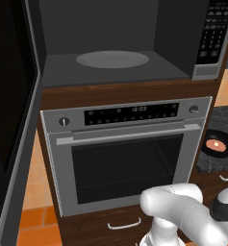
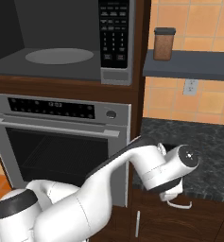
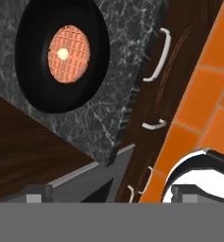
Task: Open the microwave, place the bowl with waffle inside the microwave, then close the microwave door and turn it on.
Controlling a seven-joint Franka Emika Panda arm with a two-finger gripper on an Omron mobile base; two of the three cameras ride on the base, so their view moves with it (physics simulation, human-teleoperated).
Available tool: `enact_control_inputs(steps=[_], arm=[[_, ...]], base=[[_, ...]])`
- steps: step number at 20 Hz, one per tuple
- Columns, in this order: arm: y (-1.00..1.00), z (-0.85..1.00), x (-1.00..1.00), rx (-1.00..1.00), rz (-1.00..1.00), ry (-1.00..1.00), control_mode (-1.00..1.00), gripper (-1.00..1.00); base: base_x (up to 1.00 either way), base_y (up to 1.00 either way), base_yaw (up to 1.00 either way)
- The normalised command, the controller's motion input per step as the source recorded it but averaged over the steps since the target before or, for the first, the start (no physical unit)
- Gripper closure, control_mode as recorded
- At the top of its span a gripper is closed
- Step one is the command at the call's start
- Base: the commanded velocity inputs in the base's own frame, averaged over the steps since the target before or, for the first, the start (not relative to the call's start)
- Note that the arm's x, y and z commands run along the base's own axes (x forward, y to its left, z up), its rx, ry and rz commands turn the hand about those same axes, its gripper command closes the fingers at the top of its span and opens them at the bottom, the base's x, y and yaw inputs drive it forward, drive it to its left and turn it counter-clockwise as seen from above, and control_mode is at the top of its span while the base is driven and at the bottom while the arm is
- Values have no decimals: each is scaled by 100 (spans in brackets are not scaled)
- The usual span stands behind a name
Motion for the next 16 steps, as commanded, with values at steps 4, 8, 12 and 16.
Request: enact_control_inputs(steps=[4, 8, 12, 16], arm=[[-46, -14, 50, -1, 0, -14, -100, -100], [-66, -14, 58, 0, 0, 1, -100, -100], [-69, -22, 61, 0, 0, 8, -100, -100], [-39, -42, 42, 0, 0, 7, -100, -100]], base=[[0, 0, 0], [0, 0, 0], [0, 0, 0], [0, 0, 0]])
